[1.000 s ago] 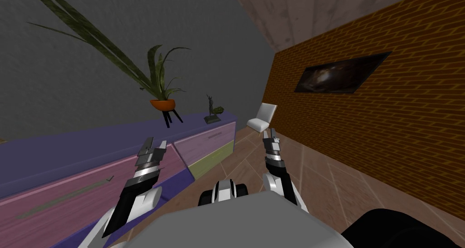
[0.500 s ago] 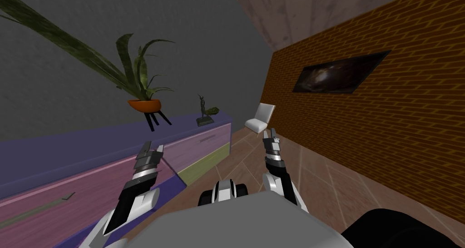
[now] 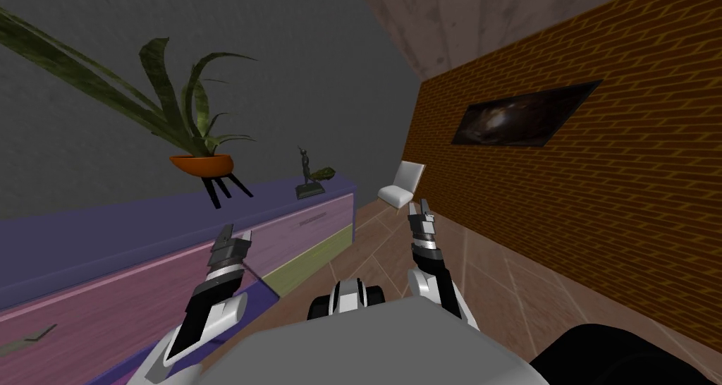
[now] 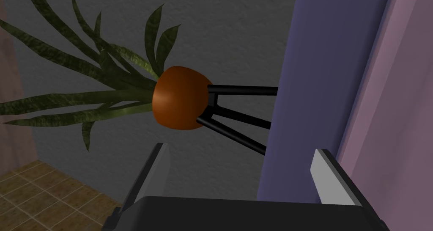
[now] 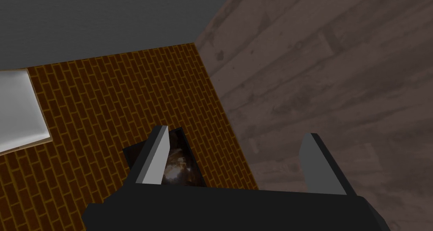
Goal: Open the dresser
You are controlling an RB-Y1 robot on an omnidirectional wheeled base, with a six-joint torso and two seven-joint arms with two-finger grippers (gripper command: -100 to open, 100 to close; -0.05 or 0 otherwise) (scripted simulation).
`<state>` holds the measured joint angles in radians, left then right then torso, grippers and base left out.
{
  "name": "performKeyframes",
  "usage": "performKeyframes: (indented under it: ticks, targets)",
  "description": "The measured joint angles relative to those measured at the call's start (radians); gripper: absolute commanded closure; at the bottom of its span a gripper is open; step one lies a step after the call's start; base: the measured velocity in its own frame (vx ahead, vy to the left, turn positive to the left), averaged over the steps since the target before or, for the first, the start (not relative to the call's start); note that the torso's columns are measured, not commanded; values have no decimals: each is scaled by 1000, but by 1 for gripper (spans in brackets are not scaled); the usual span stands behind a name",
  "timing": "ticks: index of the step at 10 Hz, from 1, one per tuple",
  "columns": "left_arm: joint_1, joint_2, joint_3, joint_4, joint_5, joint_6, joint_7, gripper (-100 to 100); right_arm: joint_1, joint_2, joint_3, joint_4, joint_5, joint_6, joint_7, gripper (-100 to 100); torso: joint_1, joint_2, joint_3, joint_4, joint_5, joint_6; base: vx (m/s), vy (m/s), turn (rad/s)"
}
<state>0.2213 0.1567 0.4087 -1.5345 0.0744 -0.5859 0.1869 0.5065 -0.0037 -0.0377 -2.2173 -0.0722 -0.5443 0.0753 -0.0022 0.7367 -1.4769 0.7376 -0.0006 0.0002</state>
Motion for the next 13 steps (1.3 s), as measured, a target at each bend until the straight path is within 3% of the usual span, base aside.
performKeyframes:
  ticks: [7, 13]
  targets:
    - [-73, -14, 82, 240, -12, -6, 19, -100, 0, 0, 0, 0, 0, 0, 0, 0, 4, 2, 1, 1, 1, 0, 98, -162, -25]
    - [-119, -102, 139, 367, -21, 11, 27, -100, 0, 0, 0, 0, 0, 0, 0, 0, 6, 5, 3, 1, 2, 0, 72, -110, -15]
